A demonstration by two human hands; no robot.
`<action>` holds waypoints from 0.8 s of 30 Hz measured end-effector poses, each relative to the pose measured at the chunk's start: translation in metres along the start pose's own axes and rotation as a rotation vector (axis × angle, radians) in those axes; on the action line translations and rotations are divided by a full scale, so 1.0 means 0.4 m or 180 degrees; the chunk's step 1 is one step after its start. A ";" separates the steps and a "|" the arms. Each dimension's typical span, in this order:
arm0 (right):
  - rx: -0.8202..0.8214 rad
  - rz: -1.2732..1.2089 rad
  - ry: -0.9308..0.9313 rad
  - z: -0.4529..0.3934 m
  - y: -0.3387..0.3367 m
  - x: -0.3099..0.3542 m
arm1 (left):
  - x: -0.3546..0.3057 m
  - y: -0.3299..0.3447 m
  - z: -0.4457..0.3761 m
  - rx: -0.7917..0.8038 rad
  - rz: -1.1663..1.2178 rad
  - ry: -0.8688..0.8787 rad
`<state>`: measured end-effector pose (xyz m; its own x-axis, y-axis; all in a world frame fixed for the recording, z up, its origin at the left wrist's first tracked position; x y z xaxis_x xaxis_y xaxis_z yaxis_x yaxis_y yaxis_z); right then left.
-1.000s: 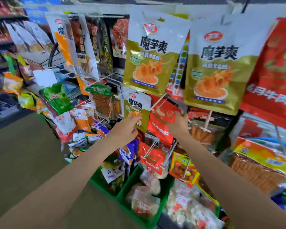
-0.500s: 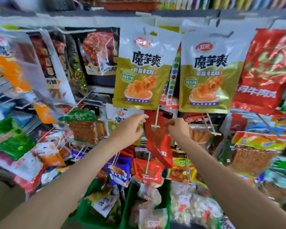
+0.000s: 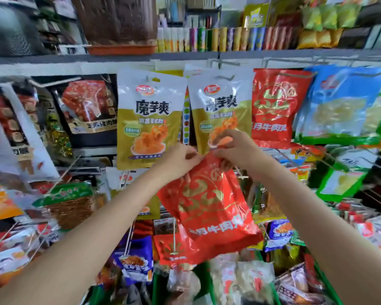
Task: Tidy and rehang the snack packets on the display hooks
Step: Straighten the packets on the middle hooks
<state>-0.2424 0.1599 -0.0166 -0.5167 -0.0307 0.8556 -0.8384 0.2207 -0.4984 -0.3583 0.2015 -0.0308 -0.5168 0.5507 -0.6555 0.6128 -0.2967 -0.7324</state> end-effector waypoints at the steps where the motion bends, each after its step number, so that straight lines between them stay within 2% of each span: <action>1: -0.0082 -0.0170 -0.0001 0.006 -0.035 0.008 | -0.021 -0.011 -0.004 -0.0039 0.0123 -0.0012; 6: -0.0647 -0.0909 -0.0188 0.007 -0.258 -0.016 | -0.135 -0.025 -0.064 -0.0394 0.0886 0.0126; 10: -0.1148 -0.0957 -0.0542 0.005 -0.445 -0.046 | -0.265 0.039 -0.162 -0.0742 0.1422 0.0404; 16: -0.1818 -0.1195 -0.0954 -0.037 -0.683 -0.095 | -0.455 0.079 -0.328 -0.1052 0.1143 0.0873; 24: -0.1735 -0.1238 -0.1119 -0.129 -0.754 -0.096 | -0.507 0.059 -0.416 -0.1238 0.0816 0.0816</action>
<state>0.0393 0.1447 0.1080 -0.3025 -0.4940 0.8152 -0.8142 0.5785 0.0484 -0.1396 0.2126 0.1157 -0.1885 0.6860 -0.7028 0.9019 -0.1622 -0.4003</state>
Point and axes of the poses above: each hand's wrist, its own z-axis away from the middle knuckle, its own y-axis out of the palm, x = y × z, the point moved 9 cm from there along -z, towards the middle knuckle, and after that the axes turned 4 degrees about z, right-handed, at the moved point
